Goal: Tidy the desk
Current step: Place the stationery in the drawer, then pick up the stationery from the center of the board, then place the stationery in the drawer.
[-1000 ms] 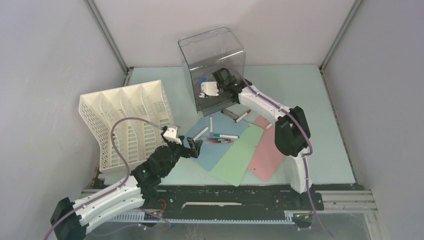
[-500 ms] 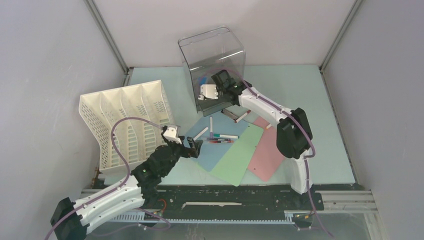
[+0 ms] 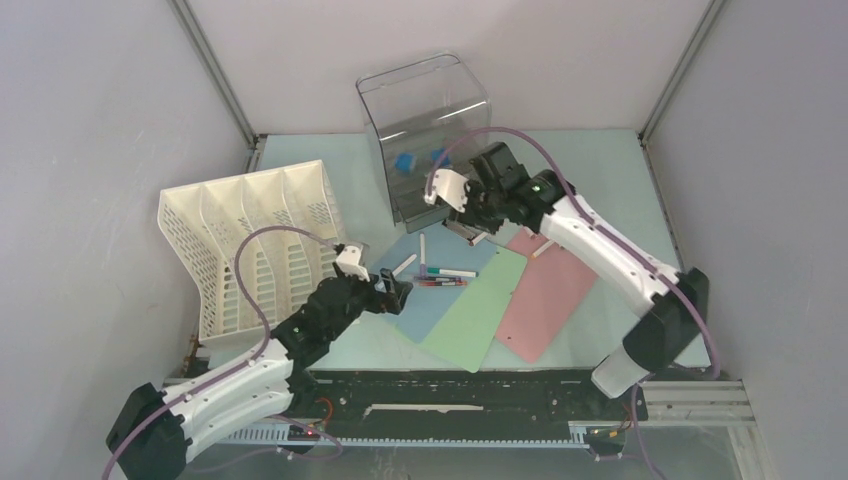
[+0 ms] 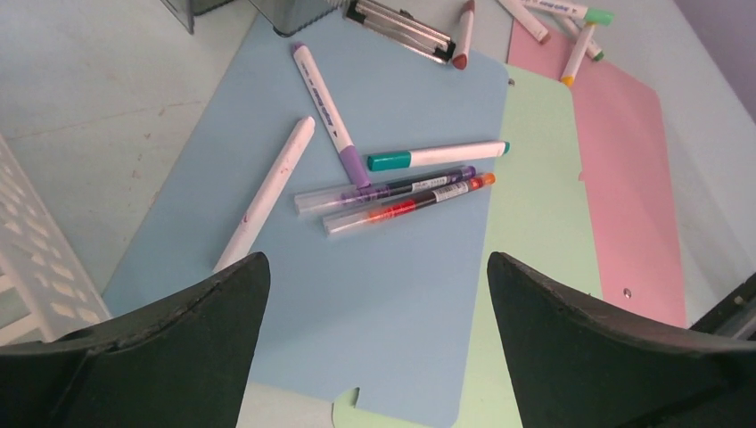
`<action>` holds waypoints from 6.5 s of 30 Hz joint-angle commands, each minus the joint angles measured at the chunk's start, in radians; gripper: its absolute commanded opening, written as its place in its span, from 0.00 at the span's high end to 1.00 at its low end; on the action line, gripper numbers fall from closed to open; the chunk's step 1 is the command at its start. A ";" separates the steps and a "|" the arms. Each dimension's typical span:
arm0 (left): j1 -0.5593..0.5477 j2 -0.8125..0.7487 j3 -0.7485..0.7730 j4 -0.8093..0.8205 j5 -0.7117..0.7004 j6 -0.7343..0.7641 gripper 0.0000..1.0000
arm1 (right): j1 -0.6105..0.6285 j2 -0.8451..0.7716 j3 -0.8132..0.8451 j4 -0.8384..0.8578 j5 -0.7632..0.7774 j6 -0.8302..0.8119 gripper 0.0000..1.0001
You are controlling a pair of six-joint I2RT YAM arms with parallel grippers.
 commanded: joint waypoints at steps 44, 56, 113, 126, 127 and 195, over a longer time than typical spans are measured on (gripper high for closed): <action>0.032 0.746 0.644 -0.393 0.232 0.296 0.25 | -0.514 -0.333 -0.333 -0.087 -1.034 0.182 0.52; 0.028 0.909 0.763 -0.482 0.242 0.371 0.51 | -0.504 -0.313 -0.333 -0.090 -1.028 0.177 0.52; 0.020 0.987 0.815 -0.523 0.266 0.444 0.84 | -0.476 -0.297 -0.333 -0.091 -1.016 0.174 0.52; -0.010 1.015 0.815 -0.547 0.238 0.469 0.69 | -0.473 -0.295 -0.334 -0.091 -1.014 0.174 0.52; -0.014 1.013 0.813 -0.548 0.236 0.474 0.72 | -0.472 -0.295 -0.333 -0.091 -1.012 0.174 0.52; -0.039 0.995 1.102 -0.299 -0.187 1.048 1.00 | -0.468 -0.342 -0.334 -0.094 -0.993 0.165 0.51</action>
